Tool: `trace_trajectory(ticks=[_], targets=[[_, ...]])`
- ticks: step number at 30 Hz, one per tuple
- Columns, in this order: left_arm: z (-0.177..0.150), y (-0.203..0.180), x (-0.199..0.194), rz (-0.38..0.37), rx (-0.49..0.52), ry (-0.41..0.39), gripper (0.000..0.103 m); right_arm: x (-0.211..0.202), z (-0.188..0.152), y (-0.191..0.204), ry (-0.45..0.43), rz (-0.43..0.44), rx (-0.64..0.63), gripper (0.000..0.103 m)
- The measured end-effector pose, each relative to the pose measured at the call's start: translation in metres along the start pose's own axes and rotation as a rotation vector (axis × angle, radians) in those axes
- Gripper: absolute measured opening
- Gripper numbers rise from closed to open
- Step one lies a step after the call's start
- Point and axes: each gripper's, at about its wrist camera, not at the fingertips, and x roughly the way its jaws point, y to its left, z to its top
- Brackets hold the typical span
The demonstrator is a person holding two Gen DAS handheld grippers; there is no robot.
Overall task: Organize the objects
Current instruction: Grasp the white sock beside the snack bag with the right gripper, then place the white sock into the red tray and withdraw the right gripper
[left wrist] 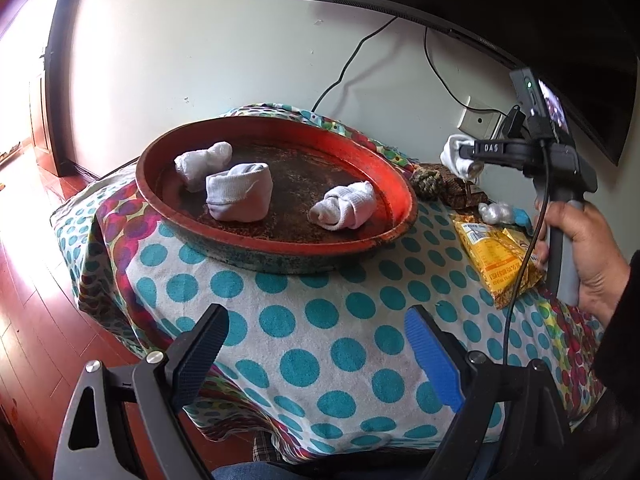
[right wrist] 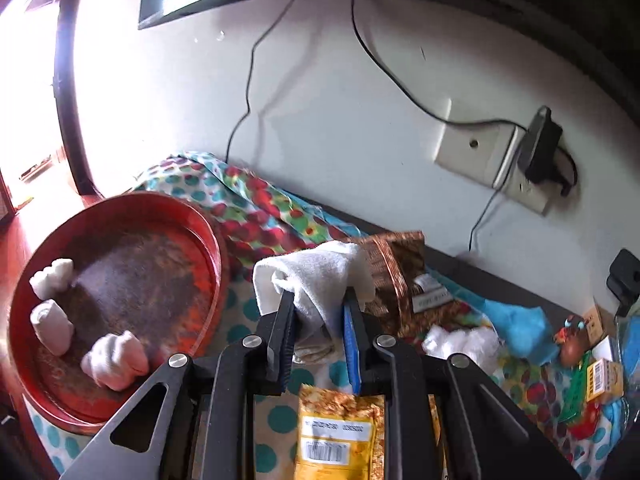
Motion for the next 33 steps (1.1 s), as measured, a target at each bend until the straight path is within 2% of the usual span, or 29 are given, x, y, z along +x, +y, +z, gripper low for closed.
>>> trace_trajectory(ticks=[3, 5, 7, 13, 15, 20, 24, 27, 33], targets=[[0.001, 0.002, 0.000, 0.000, -0.003, 0.000, 0.092, -0.003, 0.005, -0.004, 0.011, 0.047, 0.042, 0.020], [0.001, 0.004, 0.000, 0.006, -0.002, -0.001, 0.092, -0.004, 0.009, -0.018, 0.027, 0.120, 0.150, 0.020], [0.002, 0.005, -0.001, 0.006, -0.008, -0.005, 0.092, -0.008, 0.013, -0.031, 0.023, 0.147, 0.221, 0.020], [0.003, 0.009, 0.000, 0.002, -0.031, 0.003, 0.092, -0.017, 0.023, -0.042, 0.022, 0.151, 0.244, 0.020], [0.004, 0.010, 0.000, 0.008, -0.029, 0.001, 0.092, -0.019, 0.024, -0.045, 0.029, 0.184, 0.266, 0.020], [0.005, 0.014, -0.001, 0.018, -0.042, -0.007, 0.092, -0.026, 0.025, -0.043, 0.024, 0.164, 0.238, 0.020], [0.004, 0.013, 0.000, 0.019, -0.045, 0.002, 0.092, -0.024, 0.027, -0.024, 0.023, 0.157, 0.201, 0.020], [0.003, 0.011, 0.000, 0.025, -0.028, 0.000, 0.092, -0.017, 0.025, 0.004, 0.031, 0.172, 0.154, 0.020], [0.005, 0.013, -0.002, 0.038, -0.029, -0.009, 0.092, 0.011, 0.028, 0.087, 0.062, 0.213, -0.011, 0.020]])
